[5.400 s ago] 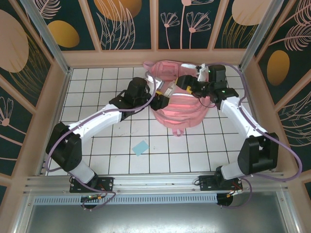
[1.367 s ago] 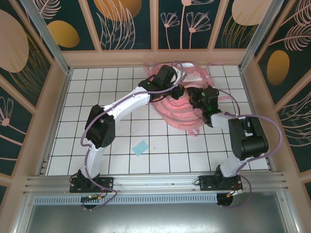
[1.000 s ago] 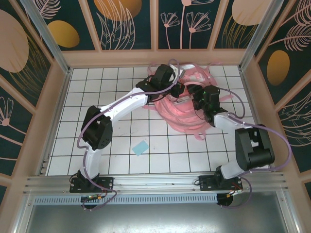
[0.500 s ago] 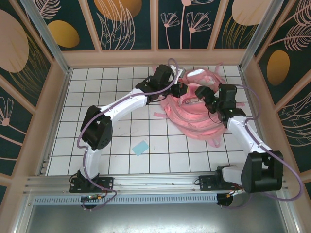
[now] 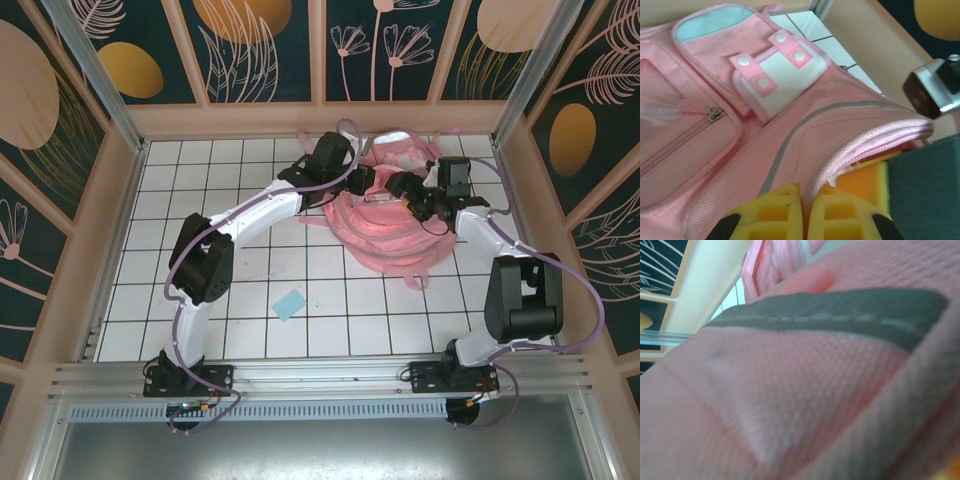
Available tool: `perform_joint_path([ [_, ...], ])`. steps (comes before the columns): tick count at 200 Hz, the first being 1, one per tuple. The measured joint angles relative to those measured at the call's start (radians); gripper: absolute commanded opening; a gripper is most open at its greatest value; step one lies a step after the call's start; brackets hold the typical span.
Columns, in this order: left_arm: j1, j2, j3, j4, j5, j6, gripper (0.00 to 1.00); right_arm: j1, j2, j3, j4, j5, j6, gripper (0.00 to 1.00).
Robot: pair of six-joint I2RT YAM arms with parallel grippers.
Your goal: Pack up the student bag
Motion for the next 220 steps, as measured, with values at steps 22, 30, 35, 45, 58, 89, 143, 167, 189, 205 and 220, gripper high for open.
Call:
perform_joint_path([
  [22,0.003,0.018,0.013,0.001,-0.02,0.003,0.0,0.003,-0.001,0.033,-0.074,0.024,-0.052,0.8],
  [30,0.003,0.029,0.02,0.004,-0.024,0.004,0.0,0.005,-0.002,0.058,-0.114,0.044,-0.078,0.8],
  [35,0.003,0.037,0.025,0.005,-0.025,0.004,0.0,0.007,-0.003,0.074,-0.138,0.056,-0.093,0.8],
  [45,0.003,0.047,0.03,0.007,-0.031,0.003,0.0,0.008,-0.008,0.099,-0.188,0.093,-0.127,0.8],
  [58,0.003,0.055,0.032,0.011,-0.039,0.007,0.0,0.002,-0.026,0.123,-0.25,0.138,-0.167,0.8],
  [89,0.005,0.058,0.033,0.013,-0.069,0.018,0.0,-0.022,-0.079,0.147,-0.319,0.175,-0.224,0.81],
  [143,0.025,0.057,0.032,0.0,-0.132,0.051,0.41,-0.057,-0.208,-0.051,-0.142,-0.031,-0.206,0.81],
  [167,0.054,0.008,-0.051,-0.001,-0.145,0.039,0.79,-0.006,-0.257,-0.148,-0.045,-0.084,-0.19,0.8],
  [189,0.087,-0.1,-0.214,-0.001,-0.155,0.004,0.99,0.084,-0.277,-0.197,0.005,-0.089,-0.19,0.79],
  [205,0.109,-0.2,-0.336,-0.002,-0.168,-0.029,0.99,0.176,-0.279,-0.216,0.027,-0.08,-0.19,0.79],
  [220,0.133,-0.298,-0.436,0.002,-0.197,-0.067,0.99,0.272,-0.279,-0.225,0.035,-0.063,-0.19,0.79],
])
